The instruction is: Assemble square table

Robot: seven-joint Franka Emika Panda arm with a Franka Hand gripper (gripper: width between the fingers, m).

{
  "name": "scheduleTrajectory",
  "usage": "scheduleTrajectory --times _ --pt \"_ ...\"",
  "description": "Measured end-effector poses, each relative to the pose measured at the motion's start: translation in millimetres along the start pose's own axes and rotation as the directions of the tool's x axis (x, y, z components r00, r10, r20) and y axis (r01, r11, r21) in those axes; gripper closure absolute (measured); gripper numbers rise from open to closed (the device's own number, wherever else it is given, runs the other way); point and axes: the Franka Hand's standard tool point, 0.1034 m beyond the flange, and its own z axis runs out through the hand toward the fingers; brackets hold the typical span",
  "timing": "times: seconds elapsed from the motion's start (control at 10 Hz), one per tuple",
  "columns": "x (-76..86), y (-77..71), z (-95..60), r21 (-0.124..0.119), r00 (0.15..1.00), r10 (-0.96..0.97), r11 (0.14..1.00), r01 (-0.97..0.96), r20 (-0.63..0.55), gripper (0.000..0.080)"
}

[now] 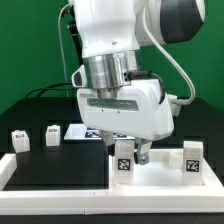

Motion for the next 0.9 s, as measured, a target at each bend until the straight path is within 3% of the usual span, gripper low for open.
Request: scheduleTrajectory --times 0.1,0.2,0.5,0.7,0.8,0.9 --pt "1.6 -2.9 -3.0 -0.03 0.98 -0.2 0.979 0.2 -0.004 0.0151" --pt "4.0 -2.1 -4.9 -0.035 0.932 -0.363 0.931 0.363 0.01 0.0151" --pt "7.0 1.1 -5.2 -0.033 0.915 -0.403 0.915 0.403 0.018 0.0151" --pt "7.6 1.6 -5.2 -0.033 0.93 -0.368 0.929 0.369 0.017 0.0422" --pt "7.6 1.8 -5.1 -0.035 0.954 -0.301 0.953 0.301 0.015 0.0422" --pt "9.1 4.5 -4.7 -0.039 0.974 -0.228 0.973 0.228 0.012 0.0508"
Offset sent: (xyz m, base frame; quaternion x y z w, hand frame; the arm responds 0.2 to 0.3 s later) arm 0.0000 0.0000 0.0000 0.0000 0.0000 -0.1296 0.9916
